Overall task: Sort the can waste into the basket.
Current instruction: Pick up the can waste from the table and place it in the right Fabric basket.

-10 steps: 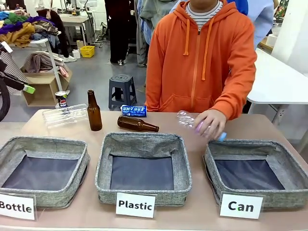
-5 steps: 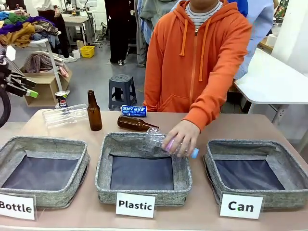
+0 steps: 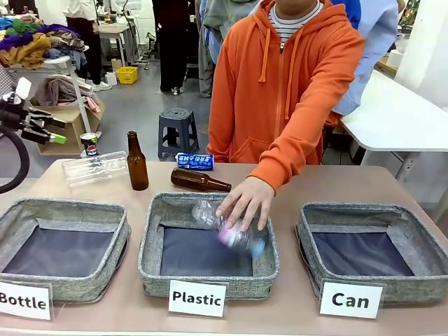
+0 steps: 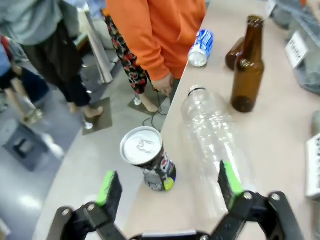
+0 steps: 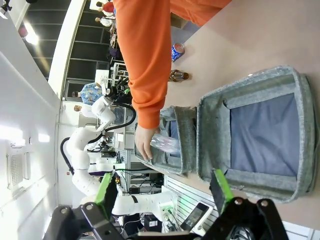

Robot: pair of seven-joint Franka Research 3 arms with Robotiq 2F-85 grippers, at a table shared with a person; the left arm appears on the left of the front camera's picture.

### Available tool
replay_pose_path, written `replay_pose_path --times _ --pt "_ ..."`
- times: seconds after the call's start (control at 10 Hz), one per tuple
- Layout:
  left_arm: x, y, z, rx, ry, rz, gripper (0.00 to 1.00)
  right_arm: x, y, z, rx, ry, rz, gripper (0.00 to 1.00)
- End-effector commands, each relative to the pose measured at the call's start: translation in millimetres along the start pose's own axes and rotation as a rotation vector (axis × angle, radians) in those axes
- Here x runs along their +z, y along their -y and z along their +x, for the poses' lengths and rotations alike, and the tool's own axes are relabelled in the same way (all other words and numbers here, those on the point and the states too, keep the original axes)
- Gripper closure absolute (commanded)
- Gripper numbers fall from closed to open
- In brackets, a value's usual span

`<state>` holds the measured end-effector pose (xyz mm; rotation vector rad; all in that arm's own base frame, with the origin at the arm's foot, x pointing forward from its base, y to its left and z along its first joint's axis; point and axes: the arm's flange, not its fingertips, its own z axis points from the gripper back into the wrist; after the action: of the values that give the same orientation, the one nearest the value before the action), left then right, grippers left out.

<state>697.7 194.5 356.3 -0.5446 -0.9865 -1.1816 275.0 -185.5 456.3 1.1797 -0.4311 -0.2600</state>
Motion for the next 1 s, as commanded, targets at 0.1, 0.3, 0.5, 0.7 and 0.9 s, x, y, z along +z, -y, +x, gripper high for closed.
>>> replay_pose_path --times 0.1,0.3,0.5,0.7,0.9 --pt "-16.8 -39.0 -6.2 0.09 -0.008 -0.033 0.0 -0.2 -0.9 3.0 0.029 0.013 0.022 0.0" --pt "-33.2 -46.6 -14.8 0.132 -0.031 -0.054 0.0 -0.2 -0.9 3.0 0.029 0.013 0.022 0.0" --pt "-46.1 -52.6 -20.4 0.15 -0.062 -0.071 0.0 -0.2 -0.9 3.0 0.029 0.013 0.022 0.0" --pt "-51.9 -51.7 -21.6 0.142 -0.06 -0.094 0.0 -0.2 -0.9 3.0 0.029 0.013 0.022 0.0" --pt "-65.0 -53.4 -23.5 0.137 -0.105 -0.13 0.0 -0.2 -0.9 3.0 0.029 0.013 0.022 0.0"
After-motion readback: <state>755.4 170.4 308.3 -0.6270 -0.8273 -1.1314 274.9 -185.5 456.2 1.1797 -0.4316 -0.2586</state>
